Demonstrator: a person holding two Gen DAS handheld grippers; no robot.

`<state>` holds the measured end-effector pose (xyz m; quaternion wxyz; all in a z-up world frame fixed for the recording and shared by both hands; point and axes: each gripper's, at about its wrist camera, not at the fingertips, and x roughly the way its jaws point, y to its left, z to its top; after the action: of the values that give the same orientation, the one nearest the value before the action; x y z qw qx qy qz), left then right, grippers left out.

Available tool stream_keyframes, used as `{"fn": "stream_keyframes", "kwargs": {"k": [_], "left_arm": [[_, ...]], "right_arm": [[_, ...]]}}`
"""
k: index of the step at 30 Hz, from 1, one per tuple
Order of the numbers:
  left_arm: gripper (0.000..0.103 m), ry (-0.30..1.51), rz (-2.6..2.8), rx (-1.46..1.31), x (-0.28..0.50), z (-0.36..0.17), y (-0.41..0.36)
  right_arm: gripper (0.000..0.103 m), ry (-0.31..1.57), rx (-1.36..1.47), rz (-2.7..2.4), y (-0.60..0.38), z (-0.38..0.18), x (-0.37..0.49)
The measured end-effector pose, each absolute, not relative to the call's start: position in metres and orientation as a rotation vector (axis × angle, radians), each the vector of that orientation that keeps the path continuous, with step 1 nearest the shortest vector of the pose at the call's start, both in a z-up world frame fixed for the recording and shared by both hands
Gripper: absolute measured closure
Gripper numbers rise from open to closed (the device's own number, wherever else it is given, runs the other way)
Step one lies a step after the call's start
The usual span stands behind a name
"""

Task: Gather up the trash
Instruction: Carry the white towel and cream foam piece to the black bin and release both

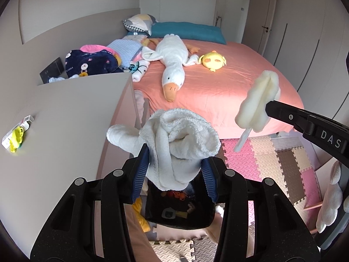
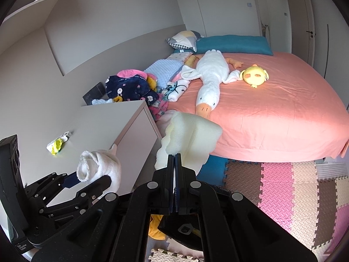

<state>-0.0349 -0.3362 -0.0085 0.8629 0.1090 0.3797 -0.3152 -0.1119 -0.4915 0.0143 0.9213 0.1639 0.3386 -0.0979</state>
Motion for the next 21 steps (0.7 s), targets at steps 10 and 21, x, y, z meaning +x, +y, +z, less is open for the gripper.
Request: {"fn": "stream_keyframes", "kwargs": {"k": [10, 21], "left_arm": [[0.058, 0.819, -0.661, 0.243, -0.03, -0.017, -0.34], [0.006, 0.78, -0.596, 0.224, -0.023, -0.012, -0.323]], "right_arm": [[0.101, 0.721, 0.341, -0.206, -0.493, 0.006, -0.104], [0.033, 0.673, 0.261, -0.367, -0.494, 0.015, -0.107]]}}
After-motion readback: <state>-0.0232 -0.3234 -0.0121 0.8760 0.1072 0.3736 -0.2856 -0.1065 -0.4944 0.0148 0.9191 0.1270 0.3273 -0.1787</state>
